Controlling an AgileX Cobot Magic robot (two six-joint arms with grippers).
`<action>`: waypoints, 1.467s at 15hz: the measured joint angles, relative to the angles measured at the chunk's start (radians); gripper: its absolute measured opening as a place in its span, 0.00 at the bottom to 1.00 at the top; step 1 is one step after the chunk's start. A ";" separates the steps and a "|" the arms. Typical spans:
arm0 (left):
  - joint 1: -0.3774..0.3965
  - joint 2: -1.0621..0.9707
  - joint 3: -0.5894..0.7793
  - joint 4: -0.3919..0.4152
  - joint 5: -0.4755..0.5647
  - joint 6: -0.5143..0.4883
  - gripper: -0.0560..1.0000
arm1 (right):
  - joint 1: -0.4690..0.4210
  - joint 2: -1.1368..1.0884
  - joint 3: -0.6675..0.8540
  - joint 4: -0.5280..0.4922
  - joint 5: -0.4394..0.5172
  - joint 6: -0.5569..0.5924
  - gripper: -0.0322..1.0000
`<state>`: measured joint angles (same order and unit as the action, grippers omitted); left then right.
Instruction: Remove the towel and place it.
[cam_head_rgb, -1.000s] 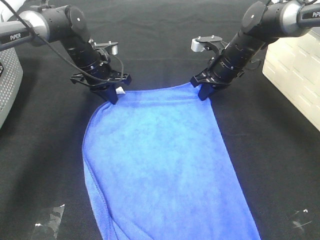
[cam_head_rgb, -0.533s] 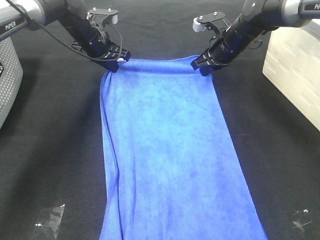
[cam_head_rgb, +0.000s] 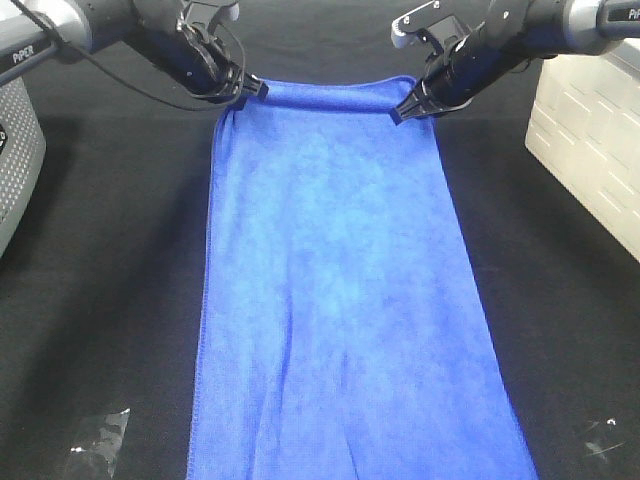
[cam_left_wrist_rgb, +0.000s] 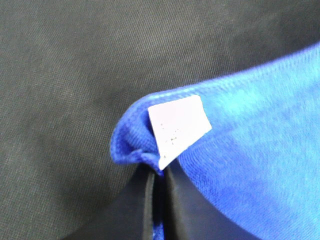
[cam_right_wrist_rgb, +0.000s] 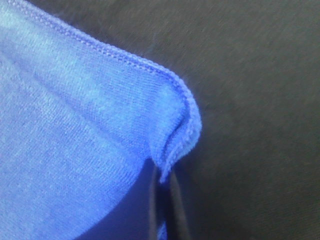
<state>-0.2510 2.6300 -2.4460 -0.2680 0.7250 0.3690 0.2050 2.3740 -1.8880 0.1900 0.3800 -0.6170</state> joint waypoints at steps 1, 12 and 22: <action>0.000 0.011 0.000 -0.012 -0.004 0.018 0.06 | 0.000 0.000 0.000 -0.004 -0.004 0.000 0.04; 0.000 0.061 0.000 -0.024 -0.156 0.082 0.06 | 0.000 0.070 0.000 -0.041 -0.176 -0.001 0.04; -0.011 0.138 0.000 -0.007 -0.256 0.092 0.09 | 0.000 0.153 0.000 0.021 -0.249 -0.001 0.17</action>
<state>-0.2620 2.7680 -2.4460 -0.2750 0.4690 0.4610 0.2050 2.5270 -1.8880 0.2110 0.1310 -0.6180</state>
